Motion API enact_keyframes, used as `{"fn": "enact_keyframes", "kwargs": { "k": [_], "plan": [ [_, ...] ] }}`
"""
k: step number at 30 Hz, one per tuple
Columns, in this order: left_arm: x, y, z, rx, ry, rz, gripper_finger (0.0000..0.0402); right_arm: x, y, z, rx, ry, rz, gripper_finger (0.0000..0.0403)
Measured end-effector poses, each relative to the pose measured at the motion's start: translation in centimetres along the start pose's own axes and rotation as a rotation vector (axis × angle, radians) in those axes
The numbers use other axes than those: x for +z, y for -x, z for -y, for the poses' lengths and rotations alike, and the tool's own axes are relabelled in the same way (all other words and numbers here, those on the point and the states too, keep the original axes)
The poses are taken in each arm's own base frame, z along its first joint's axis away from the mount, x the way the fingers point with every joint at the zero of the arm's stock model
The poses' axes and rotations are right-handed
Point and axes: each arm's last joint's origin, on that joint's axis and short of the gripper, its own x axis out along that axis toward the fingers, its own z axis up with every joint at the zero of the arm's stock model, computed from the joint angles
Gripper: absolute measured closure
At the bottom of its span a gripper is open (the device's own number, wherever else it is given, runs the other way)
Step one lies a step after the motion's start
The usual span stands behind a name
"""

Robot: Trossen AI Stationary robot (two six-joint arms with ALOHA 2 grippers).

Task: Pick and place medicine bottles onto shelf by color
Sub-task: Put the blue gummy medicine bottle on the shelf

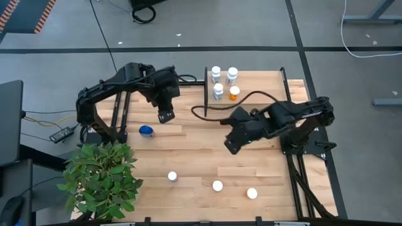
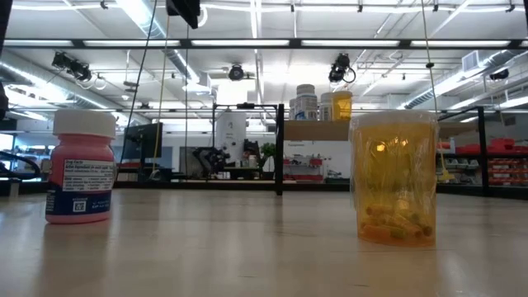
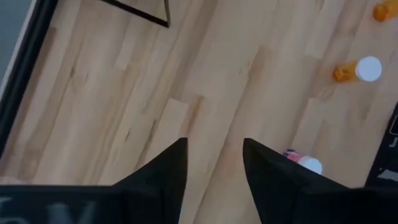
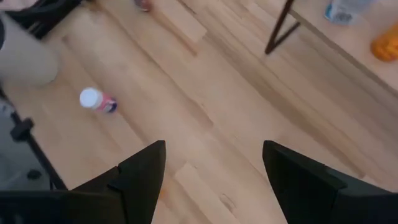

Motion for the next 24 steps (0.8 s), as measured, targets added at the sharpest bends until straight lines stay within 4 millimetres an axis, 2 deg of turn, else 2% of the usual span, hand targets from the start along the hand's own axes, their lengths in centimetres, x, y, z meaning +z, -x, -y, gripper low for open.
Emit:
{"fn": "enact_keyframes", "kwargs": {
  "k": [5,9,16,20,24],
  "plan": [
    [-0.1,-0.6,0.1,0.055,0.011,-0.014,0.0240,-0.4,1.1,0.3,0.038,0.113,-0.001,0.0127],
    [-1.1,-3.6,-0.4,0.062,-0.054,-0.143,0.0223,-0.6,1.9,0.9,0.045,0.189,-0.014,0.0127],
    [-5.1,-9.0,-0.8,-0.023,-0.199,-0.368,0.0166,-1.0,2.0,1.0,0.022,0.214,-0.014,0.0127],
    [-7.7,-10.1,-1.2,-0.024,-0.223,-0.428,0.0134,-0.8,1.7,1.1,-0.041,0.216,0.059,0.0127],
    [-9.6,-9.9,-1.7,0.021,-0.256,-0.411,0.0114,-0.4,1.7,1.3,-0.089,0.211,0.118,0.0127]
  ]
}}
